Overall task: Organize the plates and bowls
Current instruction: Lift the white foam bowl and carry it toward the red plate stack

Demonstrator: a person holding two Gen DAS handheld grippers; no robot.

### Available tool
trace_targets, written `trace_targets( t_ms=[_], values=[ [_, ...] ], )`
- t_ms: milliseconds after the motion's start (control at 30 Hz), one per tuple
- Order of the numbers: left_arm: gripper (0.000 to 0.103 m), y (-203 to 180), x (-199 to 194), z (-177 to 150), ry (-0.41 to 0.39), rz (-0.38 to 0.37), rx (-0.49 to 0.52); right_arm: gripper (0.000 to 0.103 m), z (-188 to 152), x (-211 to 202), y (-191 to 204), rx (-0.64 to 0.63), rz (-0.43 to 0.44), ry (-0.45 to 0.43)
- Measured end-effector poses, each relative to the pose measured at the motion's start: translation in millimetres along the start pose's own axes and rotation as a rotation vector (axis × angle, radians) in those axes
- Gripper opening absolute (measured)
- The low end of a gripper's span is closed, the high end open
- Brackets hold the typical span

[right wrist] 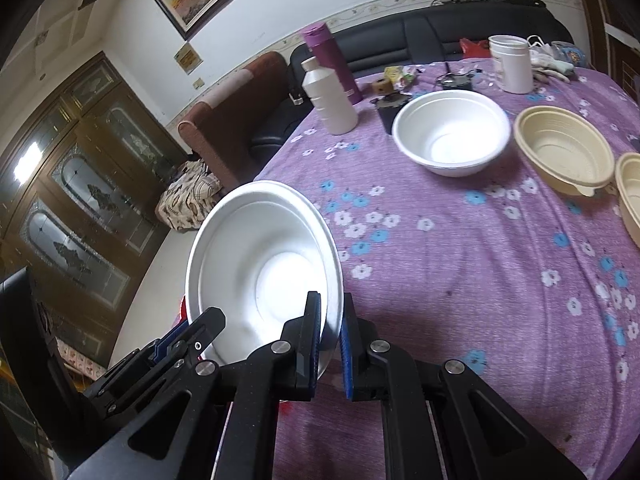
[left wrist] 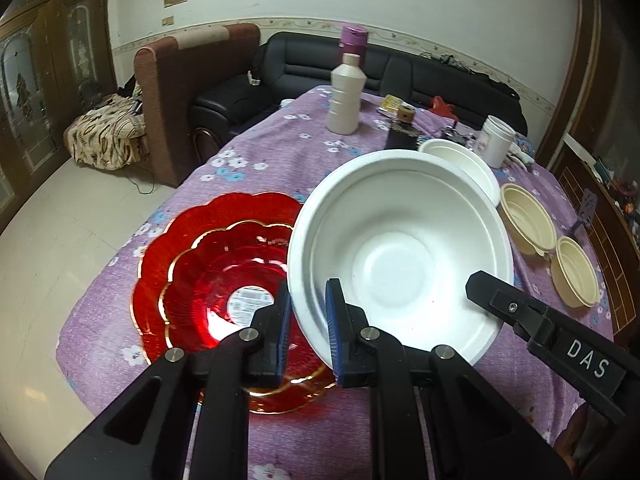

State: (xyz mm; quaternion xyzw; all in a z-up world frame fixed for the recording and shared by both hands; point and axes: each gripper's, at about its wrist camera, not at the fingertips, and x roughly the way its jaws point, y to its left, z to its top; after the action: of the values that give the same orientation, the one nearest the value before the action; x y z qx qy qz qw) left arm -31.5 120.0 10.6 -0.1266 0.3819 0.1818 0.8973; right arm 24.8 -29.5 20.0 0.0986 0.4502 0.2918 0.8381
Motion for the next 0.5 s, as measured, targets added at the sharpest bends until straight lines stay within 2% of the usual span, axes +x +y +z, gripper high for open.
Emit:
trace_targets(
  t_ms=[300, 500],
  values=[
    [0.014, 28, 0, 5, -0.024, 0.041, -0.044, 0.008, 5, 19, 28, -0.037, 0.022, 0.015],
    [0.014, 46, 6, 2, -0.010, 0.061, -0.071, 0.008, 2, 36, 43, -0.070, 0.028, 0.045]
  ],
)
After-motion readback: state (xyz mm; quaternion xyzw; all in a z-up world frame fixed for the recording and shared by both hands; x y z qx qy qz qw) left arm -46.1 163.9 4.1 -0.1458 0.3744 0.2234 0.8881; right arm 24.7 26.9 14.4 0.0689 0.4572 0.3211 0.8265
